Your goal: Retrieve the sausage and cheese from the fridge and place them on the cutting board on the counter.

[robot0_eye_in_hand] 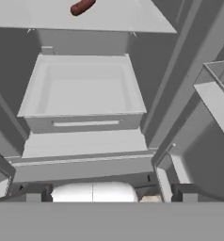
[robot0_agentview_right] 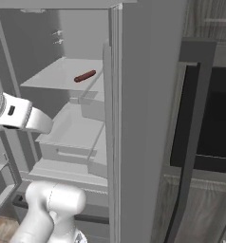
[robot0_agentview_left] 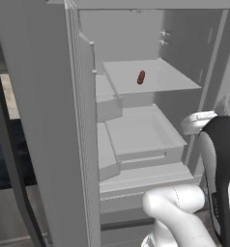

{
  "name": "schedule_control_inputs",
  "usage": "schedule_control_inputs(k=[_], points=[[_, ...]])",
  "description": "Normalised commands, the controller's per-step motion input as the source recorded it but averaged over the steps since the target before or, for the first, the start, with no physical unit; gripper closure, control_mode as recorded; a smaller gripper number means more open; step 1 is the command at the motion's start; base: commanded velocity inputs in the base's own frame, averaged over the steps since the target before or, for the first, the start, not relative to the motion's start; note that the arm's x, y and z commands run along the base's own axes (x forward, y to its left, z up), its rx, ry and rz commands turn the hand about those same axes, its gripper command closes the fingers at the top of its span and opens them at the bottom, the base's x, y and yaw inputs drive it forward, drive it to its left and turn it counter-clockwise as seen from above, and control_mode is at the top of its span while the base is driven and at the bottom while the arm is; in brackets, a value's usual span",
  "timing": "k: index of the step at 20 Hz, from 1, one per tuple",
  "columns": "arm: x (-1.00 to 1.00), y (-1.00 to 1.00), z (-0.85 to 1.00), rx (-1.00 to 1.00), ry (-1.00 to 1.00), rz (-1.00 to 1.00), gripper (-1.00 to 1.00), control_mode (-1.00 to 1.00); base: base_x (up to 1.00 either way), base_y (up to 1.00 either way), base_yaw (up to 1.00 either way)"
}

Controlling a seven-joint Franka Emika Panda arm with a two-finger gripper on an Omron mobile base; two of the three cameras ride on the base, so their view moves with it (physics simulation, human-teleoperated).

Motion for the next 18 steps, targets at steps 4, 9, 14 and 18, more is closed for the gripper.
schedule_control_inputs(k=[4, 9, 14, 18], points=[[0.85, 0.0, 0.03, 0.0, 0.0, -0.02, -1.0, -1.0, 0.0, 0.0, 0.0], [0.69, 0.0, 0.05, 0.0, 0.0, -0.01, -1.0, -1.0, 0.0, 0.0, 0.0], [0.64, 0.0, 0.05, 0.0, -0.01, -0.03, -1.0, -1.0, 0.0, 0.0, 0.0], [0.51, 0.0, 0.01, 0.0, -0.04, -0.05, -1.0, -1.0, 0.0, 0.0, 0.0]])
